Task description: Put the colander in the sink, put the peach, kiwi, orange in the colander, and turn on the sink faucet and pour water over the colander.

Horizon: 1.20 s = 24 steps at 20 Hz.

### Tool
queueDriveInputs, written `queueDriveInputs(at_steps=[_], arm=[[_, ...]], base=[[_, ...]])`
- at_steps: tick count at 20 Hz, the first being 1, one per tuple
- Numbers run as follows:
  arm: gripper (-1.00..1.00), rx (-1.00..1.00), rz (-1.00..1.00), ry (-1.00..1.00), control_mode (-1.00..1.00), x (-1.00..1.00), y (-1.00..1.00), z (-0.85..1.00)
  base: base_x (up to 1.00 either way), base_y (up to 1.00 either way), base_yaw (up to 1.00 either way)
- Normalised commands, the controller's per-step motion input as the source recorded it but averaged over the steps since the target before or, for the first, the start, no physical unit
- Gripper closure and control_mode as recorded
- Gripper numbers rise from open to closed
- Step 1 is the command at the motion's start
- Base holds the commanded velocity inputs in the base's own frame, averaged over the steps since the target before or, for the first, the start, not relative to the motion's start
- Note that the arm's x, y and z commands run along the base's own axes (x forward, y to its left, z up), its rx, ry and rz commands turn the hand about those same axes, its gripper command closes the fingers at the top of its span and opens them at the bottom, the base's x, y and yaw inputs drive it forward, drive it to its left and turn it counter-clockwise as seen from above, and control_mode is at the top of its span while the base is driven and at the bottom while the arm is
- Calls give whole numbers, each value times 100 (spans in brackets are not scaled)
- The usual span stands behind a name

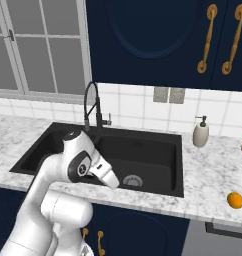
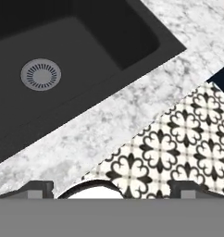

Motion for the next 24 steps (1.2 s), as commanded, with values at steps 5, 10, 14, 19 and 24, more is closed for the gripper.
queueDriveInputs(at_steps=[5, 10, 14, 19, 24], arm=[[-100, 0, -5, 3, -100, 0, -97, 24], [-100, 18, -1, -3, -100, -2, -94, 40], [-100, 22, -5, -2, -100, 0, -88, 31], [-100, 5, -9, -5, -100, 0, -90, 25], [-100, 0, -15, 0, -100, 10, -84, 11]], base=[[0, 0, 0], [0, 0, 0], [0, 0, 0], [0, 0, 0], [0, 0, 0]])
